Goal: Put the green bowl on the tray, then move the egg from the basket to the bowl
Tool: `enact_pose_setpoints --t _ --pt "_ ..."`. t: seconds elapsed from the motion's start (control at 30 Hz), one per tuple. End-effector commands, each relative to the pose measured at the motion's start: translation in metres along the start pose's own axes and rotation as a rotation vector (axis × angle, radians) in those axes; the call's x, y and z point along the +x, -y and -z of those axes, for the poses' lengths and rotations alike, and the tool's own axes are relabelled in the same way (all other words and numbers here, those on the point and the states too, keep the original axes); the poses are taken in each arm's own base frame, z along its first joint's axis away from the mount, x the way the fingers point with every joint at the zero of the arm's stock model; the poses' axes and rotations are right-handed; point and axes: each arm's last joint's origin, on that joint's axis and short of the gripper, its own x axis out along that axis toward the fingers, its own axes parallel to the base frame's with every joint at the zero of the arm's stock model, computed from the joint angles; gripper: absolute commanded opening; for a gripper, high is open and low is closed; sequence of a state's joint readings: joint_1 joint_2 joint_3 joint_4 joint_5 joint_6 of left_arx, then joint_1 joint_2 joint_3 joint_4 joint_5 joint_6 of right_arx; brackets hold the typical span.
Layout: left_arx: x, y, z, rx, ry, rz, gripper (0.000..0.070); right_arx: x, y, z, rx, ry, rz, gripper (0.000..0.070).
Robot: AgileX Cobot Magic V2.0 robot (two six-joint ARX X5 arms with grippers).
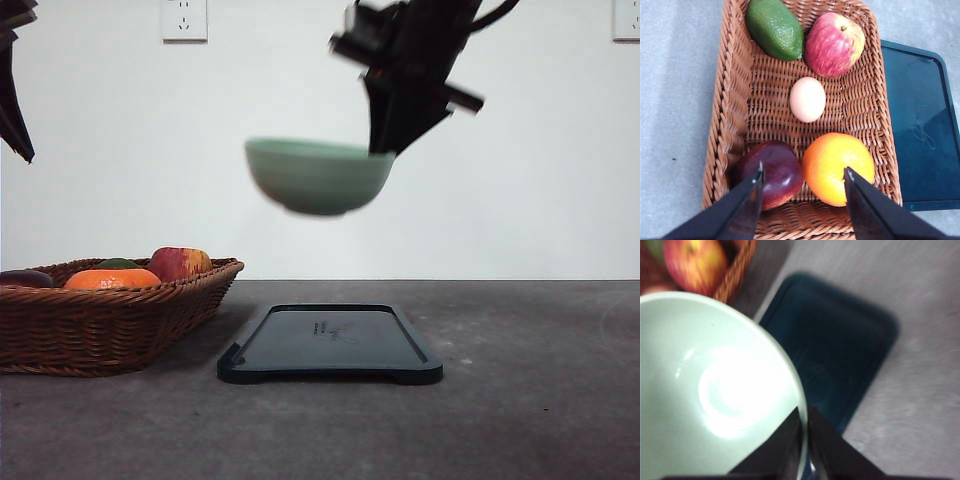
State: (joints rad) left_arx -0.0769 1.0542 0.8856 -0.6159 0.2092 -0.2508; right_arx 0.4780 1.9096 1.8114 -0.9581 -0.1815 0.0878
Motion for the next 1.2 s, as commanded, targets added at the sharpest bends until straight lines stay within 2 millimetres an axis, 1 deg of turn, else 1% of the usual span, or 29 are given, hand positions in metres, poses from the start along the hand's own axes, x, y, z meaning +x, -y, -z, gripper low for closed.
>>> enact_pose_setpoints --t 0.0,0.27,0.5,0.7,0.93,1.07,1.1,1.17 --pt "-0.003 0.003 -0.007 0.018 0.021 0.01 0.0311 0.012 -0.002 -0.005 0.01 -0.005 -0.001 0.0004" --pt "-0.003 0.003 -0.007 0.018 0.02 0.01 0.0311 0.058 0.006 -0.003 0.04 -0.075 0.017 0.0004" --pt "-0.003 0.003 -0.007 0.018 0.02 0.01 0.0311 0.084 0.012 0.0 0.048 -0.12 0.044 0.0003" --pt "-0.003 0.003 -0.007 0.017 0.019 0.01 0.0311 0.093 0.013 0.0 0.054 -0.115 0.046 0.0003" --pt "-0.003 0.003 -0.007 0.017 0.019 0.01 0.031 0.107 0.018 0.004 0.06 -0.149 0.069 0.0004" --pt "-0.003 0.003 -0.007 0.017 0.019 0.01 0.031 0.108 0.018 0.004 0.056 -0.147 0.092 0.0007" --pt "-0.003 0.003 -0.007 0.017 0.018 0.01 0.031 0.108 0.018 0.004 0.056 -0.148 0.091 0.001" --pt "-0.003 0.003 -0.007 0.017 0.018 0.01 0.0311 0.108 0.018 0.005 0.057 -0.155 0.09 0.0059"
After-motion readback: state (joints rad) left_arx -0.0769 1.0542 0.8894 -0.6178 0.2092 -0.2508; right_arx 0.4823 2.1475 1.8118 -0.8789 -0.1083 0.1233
